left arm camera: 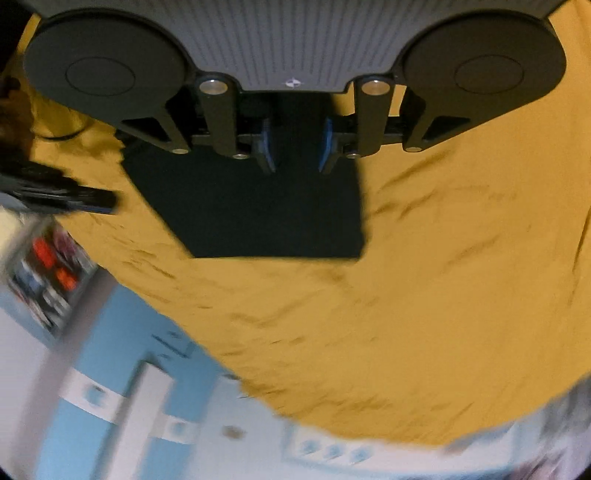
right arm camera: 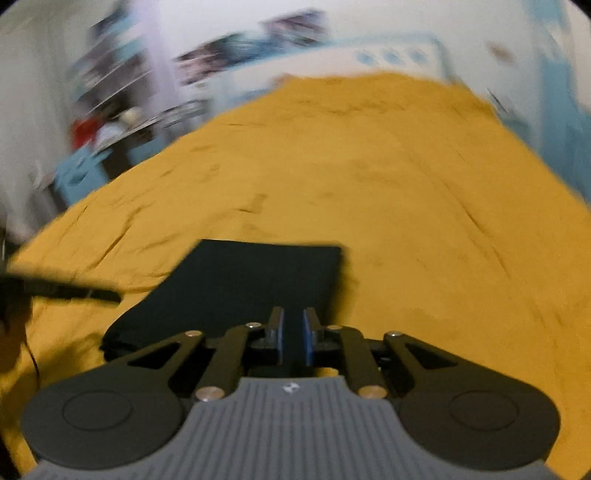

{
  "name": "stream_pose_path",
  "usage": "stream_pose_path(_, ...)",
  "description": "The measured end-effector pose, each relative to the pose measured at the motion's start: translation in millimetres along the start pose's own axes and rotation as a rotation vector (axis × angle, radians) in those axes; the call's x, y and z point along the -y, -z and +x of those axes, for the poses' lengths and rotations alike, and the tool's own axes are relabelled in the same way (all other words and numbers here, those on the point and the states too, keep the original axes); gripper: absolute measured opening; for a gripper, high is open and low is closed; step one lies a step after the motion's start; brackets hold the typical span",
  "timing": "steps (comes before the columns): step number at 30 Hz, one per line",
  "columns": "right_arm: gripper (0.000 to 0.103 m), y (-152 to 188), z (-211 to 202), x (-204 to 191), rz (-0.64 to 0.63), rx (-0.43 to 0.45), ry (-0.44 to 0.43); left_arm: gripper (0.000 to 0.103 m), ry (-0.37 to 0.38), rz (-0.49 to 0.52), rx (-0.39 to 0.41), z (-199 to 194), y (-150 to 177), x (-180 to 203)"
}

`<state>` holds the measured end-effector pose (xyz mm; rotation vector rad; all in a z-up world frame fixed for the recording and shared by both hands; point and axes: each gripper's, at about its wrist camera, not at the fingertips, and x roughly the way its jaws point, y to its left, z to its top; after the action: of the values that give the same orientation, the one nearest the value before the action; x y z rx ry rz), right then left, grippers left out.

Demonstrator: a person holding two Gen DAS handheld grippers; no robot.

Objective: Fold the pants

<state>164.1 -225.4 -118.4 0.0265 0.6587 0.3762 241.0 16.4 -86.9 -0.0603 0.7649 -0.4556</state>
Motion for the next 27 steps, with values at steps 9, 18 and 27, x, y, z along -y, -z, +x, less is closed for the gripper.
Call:
stream_pose_path(9,0.007,24.3,39.1,-32.2,-0.211,-0.174,0.004,0.042,-0.009,0.182,-0.115,53.2,19.9,34.3)
stream_pose_path(18,0.024,-17.4,5.8,17.1,-0.131,-0.175,-0.003,0.053,-0.062,0.174,-0.088,-4.9,-3.8,-9.5)
stream_pose_path(27,0.025,-58.3,105.4,23.7,-0.179,-0.16,-0.075,0.062,0.026,0.174,-0.038,86.7,-54.8,-9.2)
